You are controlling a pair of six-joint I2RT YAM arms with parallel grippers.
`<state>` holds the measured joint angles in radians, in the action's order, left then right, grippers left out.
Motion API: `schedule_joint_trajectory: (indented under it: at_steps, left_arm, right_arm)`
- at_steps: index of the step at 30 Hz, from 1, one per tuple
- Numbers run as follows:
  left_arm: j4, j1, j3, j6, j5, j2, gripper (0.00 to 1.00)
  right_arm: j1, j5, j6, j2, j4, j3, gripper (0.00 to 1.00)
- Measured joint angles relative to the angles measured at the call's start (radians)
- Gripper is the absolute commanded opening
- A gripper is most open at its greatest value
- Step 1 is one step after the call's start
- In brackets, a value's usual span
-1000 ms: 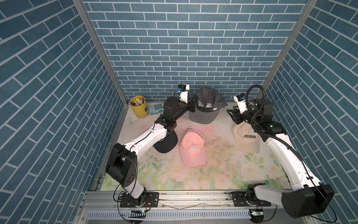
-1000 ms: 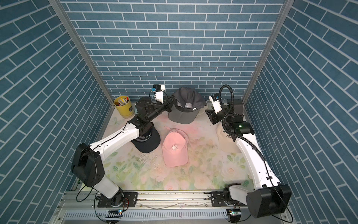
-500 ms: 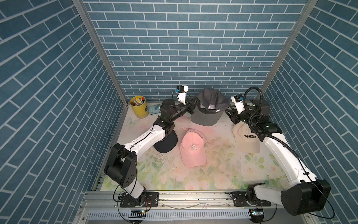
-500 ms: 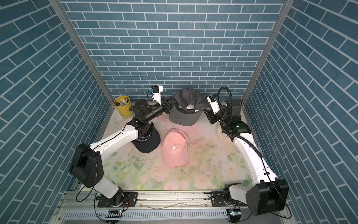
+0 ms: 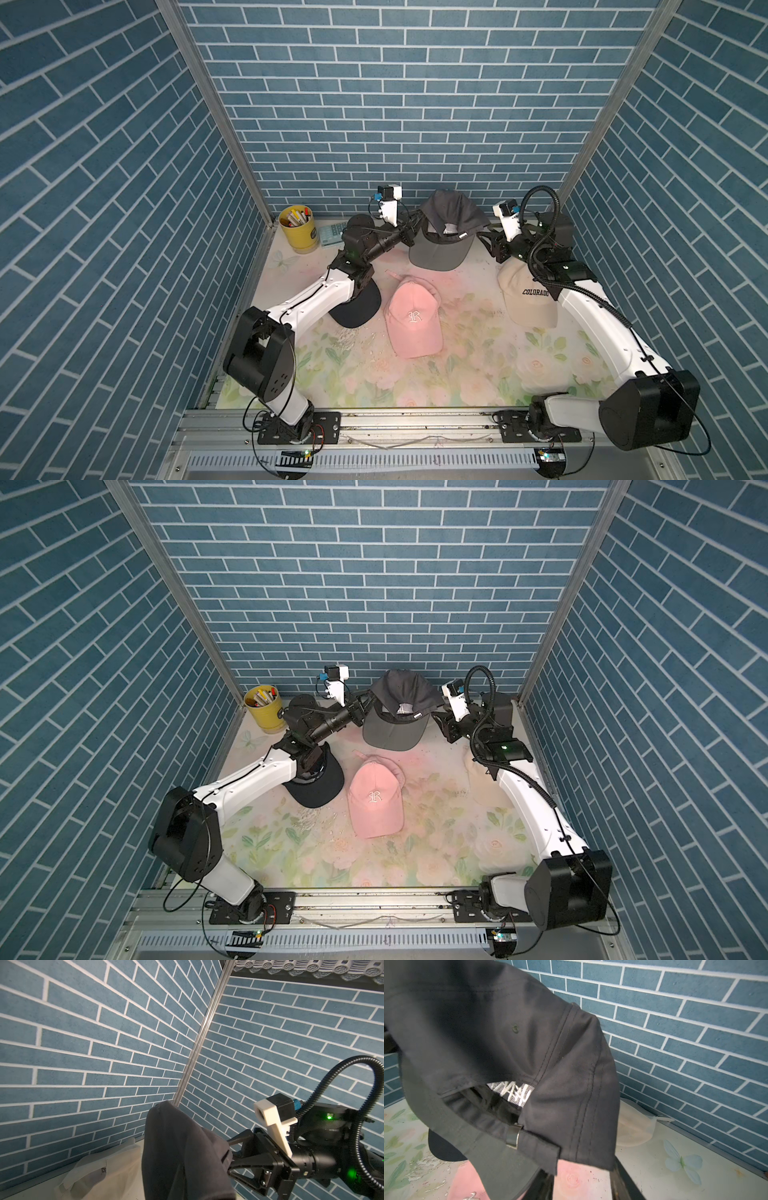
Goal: Open the adjustable buckle of the baseball cap
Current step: Pick up the baseball cap from the center of the board.
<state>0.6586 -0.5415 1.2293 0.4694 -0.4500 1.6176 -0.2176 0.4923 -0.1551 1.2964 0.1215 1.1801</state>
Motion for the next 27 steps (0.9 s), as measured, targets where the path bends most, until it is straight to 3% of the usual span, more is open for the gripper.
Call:
schedule_joint_trajectory:
  at_steps: [9, 16, 21, 27]
  left_arm:
    - [-0.126, -0.009, 0.015, -0.036, 0.080, 0.000, 0.00]
    - [-0.176, -0.009, 0.085, -0.035, 0.089, 0.000, 0.00]
    - [-0.206, -0.010, 0.111, -0.036, 0.086, 0.000, 0.00]
    - [-0.241, -0.010, 0.116, -0.035, 0.086, 0.001, 0.00]
  right_arm:
    - [-0.027, 0.014, -0.045, -0.031, 0.091, 0.038, 0.40]
    - [-0.188, -0.083, -0.161, -0.034, 0.154, 0.035, 0.41]
    - [-0.191, -0.144, -0.195, -0.018, 0.117, 0.018, 0.41]
    - [-0.200, -0.113, -0.221, 0.039, 0.111, 0.064, 0.41]
